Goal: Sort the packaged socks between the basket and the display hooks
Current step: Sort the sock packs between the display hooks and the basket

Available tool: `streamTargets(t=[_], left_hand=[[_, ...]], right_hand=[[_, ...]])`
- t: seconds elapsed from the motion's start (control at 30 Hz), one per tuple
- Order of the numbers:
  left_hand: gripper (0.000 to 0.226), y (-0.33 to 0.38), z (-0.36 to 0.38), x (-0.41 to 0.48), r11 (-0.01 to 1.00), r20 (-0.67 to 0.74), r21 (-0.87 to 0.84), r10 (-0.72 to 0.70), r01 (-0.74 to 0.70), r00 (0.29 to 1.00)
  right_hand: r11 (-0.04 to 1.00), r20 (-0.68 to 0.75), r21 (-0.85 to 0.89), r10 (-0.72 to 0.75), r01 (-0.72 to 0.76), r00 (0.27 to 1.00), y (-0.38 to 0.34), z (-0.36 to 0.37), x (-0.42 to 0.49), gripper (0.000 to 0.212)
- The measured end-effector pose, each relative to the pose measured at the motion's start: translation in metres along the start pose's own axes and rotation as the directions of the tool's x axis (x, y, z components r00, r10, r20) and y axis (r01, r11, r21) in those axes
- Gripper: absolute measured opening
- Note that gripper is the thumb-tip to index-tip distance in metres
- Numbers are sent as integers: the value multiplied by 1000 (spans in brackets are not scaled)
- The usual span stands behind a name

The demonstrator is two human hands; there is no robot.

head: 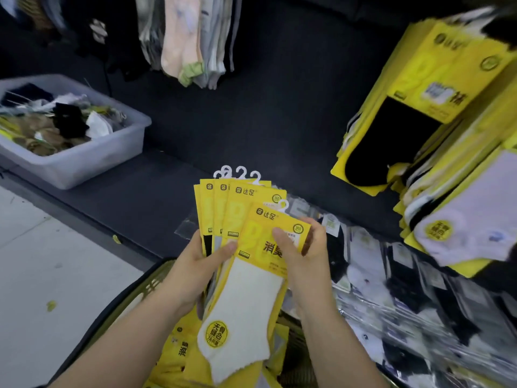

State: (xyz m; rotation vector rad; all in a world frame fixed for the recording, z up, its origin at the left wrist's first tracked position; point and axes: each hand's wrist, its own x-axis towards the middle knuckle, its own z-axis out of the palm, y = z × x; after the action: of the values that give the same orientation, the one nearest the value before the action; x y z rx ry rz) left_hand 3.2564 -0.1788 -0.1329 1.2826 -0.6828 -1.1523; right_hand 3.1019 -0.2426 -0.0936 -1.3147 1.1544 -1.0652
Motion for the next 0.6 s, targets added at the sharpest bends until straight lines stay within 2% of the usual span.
streamTargets(t=[0.1,0.2,0.27,0.33,0.47,0.53,0.6], left_hand=[[53,10,18,2,999,56,-24,28,-26,998],[50,29,37,7,996,109,-16,84,-82,991],[48,44,48,13,991,137,5,133,-135,982],[45,61,56,20,983,142,21,178,-183,974],[26,94,61,39,960,73,47,272,-276,959],[25,108,58,46,949,39,77,305,-307,952],[24,119,54,50,935,13,137,328,-327,944]], right_hand=[[994,-63,-92,-61,55,996,-35,-17,16,14],[988,-14,-137,-76,73,997,-66,-36,28,8],[979,-20,-151,-142,137,990,-87,-47,33,2],[958,-70,-177,-240,225,968,-108,-58,38,6],[814,-217,-345,-554,467,804,-166,-77,48,16],[738,-268,-445,-650,506,711,-195,-83,58,19],[693,-312,-537,-693,481,650,-217,-87,74,15]])
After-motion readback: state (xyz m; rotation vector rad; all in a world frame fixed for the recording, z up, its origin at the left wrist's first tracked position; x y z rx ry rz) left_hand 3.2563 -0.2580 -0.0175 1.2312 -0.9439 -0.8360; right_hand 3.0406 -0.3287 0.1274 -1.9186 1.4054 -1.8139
